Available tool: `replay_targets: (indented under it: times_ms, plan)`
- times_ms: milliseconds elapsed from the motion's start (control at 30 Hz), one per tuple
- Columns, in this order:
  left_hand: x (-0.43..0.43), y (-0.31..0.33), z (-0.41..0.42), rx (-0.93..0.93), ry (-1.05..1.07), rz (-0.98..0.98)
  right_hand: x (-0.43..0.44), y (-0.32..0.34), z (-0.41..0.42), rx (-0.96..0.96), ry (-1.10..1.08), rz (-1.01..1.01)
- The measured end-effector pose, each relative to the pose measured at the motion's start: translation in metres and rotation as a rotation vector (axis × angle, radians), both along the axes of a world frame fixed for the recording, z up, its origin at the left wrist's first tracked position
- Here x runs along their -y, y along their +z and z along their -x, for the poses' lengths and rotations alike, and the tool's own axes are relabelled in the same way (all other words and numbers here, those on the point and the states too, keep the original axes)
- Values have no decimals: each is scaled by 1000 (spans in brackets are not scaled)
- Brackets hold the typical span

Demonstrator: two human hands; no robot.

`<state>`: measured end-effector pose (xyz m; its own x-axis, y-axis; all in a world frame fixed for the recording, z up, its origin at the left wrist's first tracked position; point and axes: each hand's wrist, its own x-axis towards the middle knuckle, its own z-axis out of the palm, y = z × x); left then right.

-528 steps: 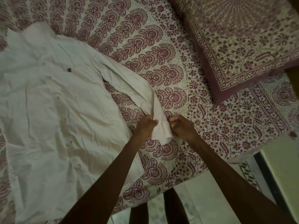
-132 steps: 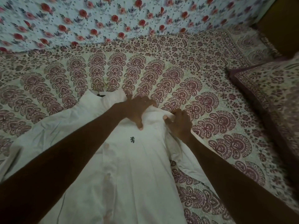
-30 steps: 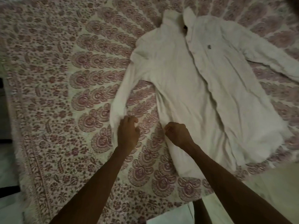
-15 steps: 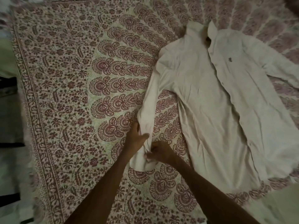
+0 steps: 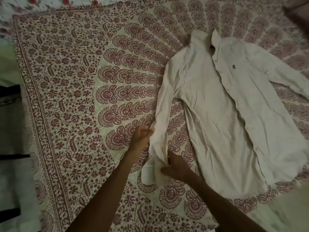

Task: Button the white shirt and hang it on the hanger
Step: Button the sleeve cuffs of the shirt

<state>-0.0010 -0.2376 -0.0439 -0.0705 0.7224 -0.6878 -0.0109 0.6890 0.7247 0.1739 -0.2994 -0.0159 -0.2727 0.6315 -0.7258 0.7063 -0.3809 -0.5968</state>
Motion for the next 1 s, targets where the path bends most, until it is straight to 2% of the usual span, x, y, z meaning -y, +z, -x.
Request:
replay_targets:
  times_ms: [67, 133, 233, 300, 367, 500, 567, 600, 700, 767, 867, 933, 967, 1000]
  plan:
    - [-8, 6, -4, -89, -20, -89, 9, 16, 19, 196, 97, -334]
    - [-19, 14, -7, -87, -109, -125, 19, 30, 38, 273, 240, -474]
    - [-36, 20, -6, -33, -230, -71, 26, 37, 56, 161, 458, -383]
    - [-43, 20, 1, 36, -209, -12, 24, 35, 61, 25, 483, -285]
    - [-46, 18, 12, 138, -106, 71, 24, 31, 59, -19, 299, -301]
    - [-41, -1, 34, 83, -32, 112, 12, -3, 42, 242, -217, -458]
    - [-33, -37, 49, 130, -46, 141, 3, -16, 34, 234, -364, -362]
    - [-27, -32, 52, 128, -75, 155, 0, -24, 32, 174, -400, -290]
    - [-11, -7, 54, -54, -151, 162, -7, -32, 35, -44, -411, -104]
    - [-1, -11, 58, -204, -297, 142, -10, -31, 45, -45, -307, -62]
    - [18, -13, 58, -282, -370, 105, -5, -34, 53, 2, -129, 12]
    - [30, -14, 59, -347, -330, 95, 1, -30, 53, -109, -262, 167]
    - [35, -13, 59, -321, -293, 100, 5, -26, 51, -201, -358, 229]
    - [40, -11, 61, -212, -220, 134, 8, -21, 49, -286, -447, 262]
